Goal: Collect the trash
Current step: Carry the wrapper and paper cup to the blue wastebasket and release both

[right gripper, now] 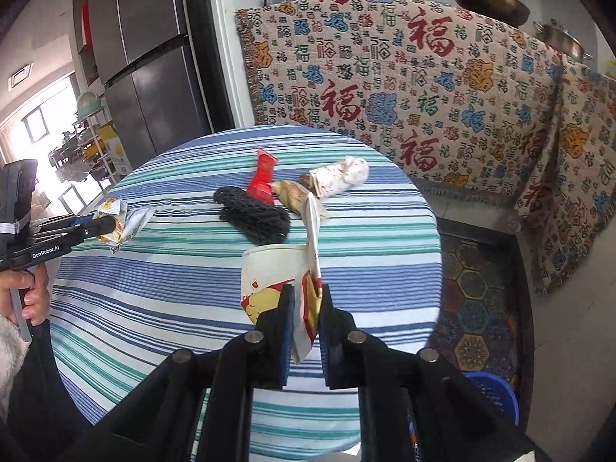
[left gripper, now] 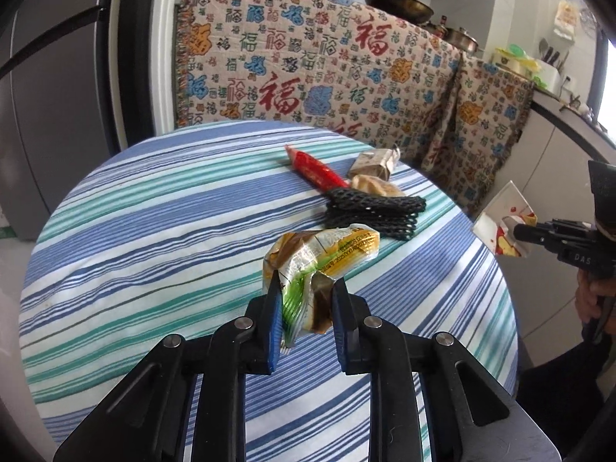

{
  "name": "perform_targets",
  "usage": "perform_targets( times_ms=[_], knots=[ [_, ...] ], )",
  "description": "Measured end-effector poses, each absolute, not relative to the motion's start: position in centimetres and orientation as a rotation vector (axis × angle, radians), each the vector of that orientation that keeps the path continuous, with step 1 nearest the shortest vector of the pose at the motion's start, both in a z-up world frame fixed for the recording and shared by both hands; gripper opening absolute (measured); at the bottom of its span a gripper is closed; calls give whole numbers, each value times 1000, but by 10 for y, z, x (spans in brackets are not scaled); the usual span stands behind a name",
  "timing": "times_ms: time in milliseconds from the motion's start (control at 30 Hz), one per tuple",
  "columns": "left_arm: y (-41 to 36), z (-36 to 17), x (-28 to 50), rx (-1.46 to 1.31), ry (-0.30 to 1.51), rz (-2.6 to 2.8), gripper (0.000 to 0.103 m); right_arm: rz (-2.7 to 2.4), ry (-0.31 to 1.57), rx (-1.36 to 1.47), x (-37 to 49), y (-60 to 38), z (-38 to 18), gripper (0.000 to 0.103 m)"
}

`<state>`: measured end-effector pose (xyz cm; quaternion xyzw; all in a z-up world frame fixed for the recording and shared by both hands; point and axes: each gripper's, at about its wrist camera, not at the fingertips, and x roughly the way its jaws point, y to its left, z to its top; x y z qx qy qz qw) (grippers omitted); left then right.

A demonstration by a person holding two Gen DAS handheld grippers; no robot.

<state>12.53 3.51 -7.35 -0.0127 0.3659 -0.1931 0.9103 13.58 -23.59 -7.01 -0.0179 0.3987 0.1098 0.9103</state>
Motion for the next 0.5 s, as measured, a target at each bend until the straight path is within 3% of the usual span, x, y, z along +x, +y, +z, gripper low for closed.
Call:
perform_targets(
  times_ms=[500],
  knots=[
    [-100, -57, 109, -89, 761, -662, 18, -26, 848, 59, 94, -355, -63, 12]
  ],
)
